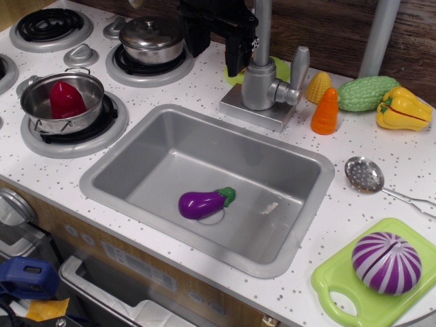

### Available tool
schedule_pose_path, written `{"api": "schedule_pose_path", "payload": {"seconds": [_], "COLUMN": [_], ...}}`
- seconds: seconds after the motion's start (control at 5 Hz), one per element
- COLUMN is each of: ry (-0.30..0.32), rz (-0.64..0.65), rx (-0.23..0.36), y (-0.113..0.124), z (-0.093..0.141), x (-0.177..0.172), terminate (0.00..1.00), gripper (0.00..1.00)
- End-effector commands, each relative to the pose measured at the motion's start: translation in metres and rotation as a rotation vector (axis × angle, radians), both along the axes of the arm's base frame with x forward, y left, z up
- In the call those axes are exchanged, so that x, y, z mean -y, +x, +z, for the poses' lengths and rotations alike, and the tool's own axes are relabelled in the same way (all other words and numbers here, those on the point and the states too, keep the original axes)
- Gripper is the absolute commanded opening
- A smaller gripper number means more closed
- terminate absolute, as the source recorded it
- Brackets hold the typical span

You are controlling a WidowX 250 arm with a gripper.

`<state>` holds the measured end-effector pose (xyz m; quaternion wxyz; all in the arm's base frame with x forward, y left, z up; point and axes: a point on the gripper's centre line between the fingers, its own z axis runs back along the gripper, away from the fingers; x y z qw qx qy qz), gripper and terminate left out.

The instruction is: Turn faucet front to left

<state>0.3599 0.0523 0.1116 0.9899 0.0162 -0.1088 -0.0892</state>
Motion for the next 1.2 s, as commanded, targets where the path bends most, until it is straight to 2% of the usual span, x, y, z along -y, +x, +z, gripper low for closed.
{"api": "schedule_pose_path", "payload": {"seconds": [0.0, 0.4, 0.6, 1.0], "ry": [0.012, 0.023, 0.050, 0.070], "rz": [-0.030, -0.070, -0.069, -0.065], "rx": [0.044, 0.058, 0.080, 0.118], "y": [0.017, 0.032, 0.036, 0.031], "z": [0.018, 0.019, 0.020, 0.023], "x": [-0.009, -0.023, -0.026, -0.028], "terminate": [0.00, 0.00, 0.00, 0.00], "gripper": [1.00, 1.00, 1.00, 1.00]}}
